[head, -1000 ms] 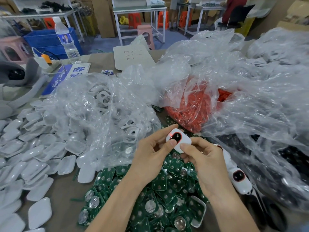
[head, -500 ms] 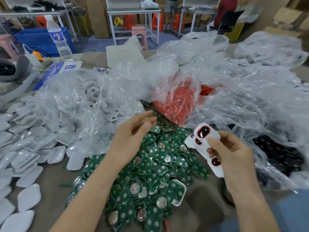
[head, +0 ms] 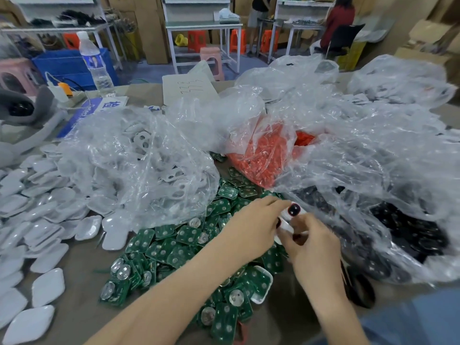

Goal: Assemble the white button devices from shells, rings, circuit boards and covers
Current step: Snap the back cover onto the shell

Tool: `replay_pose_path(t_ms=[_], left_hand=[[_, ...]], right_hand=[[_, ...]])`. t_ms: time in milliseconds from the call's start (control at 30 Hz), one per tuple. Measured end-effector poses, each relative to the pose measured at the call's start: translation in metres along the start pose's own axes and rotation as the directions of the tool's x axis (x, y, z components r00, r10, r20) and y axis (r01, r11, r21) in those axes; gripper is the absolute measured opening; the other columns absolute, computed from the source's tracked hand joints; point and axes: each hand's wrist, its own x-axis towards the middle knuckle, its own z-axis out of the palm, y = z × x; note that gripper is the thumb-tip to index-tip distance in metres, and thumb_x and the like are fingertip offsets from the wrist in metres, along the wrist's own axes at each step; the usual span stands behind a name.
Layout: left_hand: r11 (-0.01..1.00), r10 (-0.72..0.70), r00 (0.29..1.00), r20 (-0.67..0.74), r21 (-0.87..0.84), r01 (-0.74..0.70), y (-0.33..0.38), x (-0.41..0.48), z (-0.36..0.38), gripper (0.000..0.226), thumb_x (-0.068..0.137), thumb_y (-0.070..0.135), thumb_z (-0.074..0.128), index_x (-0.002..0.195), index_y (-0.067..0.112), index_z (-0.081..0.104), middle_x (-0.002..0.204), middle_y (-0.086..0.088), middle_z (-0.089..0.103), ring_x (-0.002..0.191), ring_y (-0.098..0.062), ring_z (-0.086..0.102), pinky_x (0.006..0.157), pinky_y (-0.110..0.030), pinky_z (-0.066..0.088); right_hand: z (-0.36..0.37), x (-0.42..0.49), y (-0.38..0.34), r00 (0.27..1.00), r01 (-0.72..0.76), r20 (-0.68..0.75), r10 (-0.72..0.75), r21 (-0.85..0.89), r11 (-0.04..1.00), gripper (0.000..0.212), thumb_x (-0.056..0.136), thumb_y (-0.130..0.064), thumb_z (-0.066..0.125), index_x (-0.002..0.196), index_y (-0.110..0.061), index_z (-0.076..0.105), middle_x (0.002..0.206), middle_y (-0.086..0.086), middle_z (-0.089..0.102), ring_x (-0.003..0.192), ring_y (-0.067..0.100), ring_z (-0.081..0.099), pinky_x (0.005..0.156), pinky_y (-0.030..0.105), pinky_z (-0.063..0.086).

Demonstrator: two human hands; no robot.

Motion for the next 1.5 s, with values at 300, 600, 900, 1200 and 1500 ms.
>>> replay_pose_path(t_ms=[300, 600, 900, 1200, 1500], left_hand=[[0.986, -0.156, 0.986, 0.057, -0.056, 0.159, 0.012, 0.040, 0.011, 0.053, 0.089, 0.028, 0.067, 0.136, 0.012, 0.047, 0.132, -0.016, 0.046, 0.121, -0.033, 0.043, 0.103, -0.038, 0.034], [0.976, -0.204, 0.963, 0.175, -0.036, 0.213, 0.012, 0.050, 0.004, 0.043, 0.086, 0.020, 0.067, 0.126, 0.017, 0.049, 0.125, -0.015, 0.036, 0.113, -0.037, 0.042, 0.095, -0.039, 0.039], [0.990, -0.066, 0.997, -0.046, 0.124, 0.072, 0.007, 0.029, 0.012, 0.035, 0.096, 0.034, 0.055, 0.124, 0.015, 0.048, 0.119, -0.013, 0.042, 0.108, -0.031, 0.038, 0.095, -0.040, 0.036], [0.987, 0.075, 0.994, -0.074, 0.150, -0.064, 0.015, 0.021, 0.026, 0.029, 0.097, 0.023, 0.051, 0.120, 0.009, 0.044, 0.103, -0.011, 0.043, 0.081, -0.030, 0.046, 0.069, -0.031, 0.035], [0.920, -0.252, 0.915, -0.314, -0.372, 0.126, -0.009, 0.007, -0.011, 0.020, 0.094, 0.032, 0.056, 0.101, 0.020, 0.043, 0.078, -0.008, 0.065, 0.065, -0.030, 0.063, 0.057, -0.043, 0.055]], right_hand=[[-0.009, 0.019, 0.018, 0.992, 0.015, 0.121, 0.015, -0.248, 0.969, 0.071, 0.078, -0.030, 0.078, 0.139, -0.013, 0.047, 0.135, 0.007, 0.050, 0.128, 0.029, 0.042, 0.105, 0.043, 0.036], [-0.007, 0.021, 0.016, 0.978, 0.186, 0.121, -0.167, -0.165, 0.969, 0.073, 0.069, -0.020, 0.086, 0.134, -0.015, 0.052, 0.117, 0.005, 0.049, 0.090, 0.022, 0.059, 0.070, 0.028, 0.045], [-0.015, 0.022, 0.022, 0.944, 0.317, 0.078, -0.320, 0.053, 0.947, 0.058, 0.072, 0.001, 0.080, 0.125, -0.011, 0.060, 0.118, 0.002, 0.057, 0.104, 0.019, 0.062, 0.093, 0.030, 0.050], [-0.038, 0.025, 0.036, 0.942, 0.240, 0.287, -0.174, -0.216, 0.946, 0.045, 0.076, -0.017, 0.080, 0.117, -0.009, 0.064, 0.113, 0.002, 0.056, 0.110, 0.021, 0.052, 0.090, 0.020, 0.033], [-0.043, 0.026, 0.039, 0.992, 0.130, -0.012, -0.129, 0.011, 0.992, 0.026, 0.077, -0.014, 0.079, 0.102, -0.014, 0.072, 0.088, -0.006, 0.067, 0.081, -0.001, 0.062, 0.079, 0.005, 0.043]])
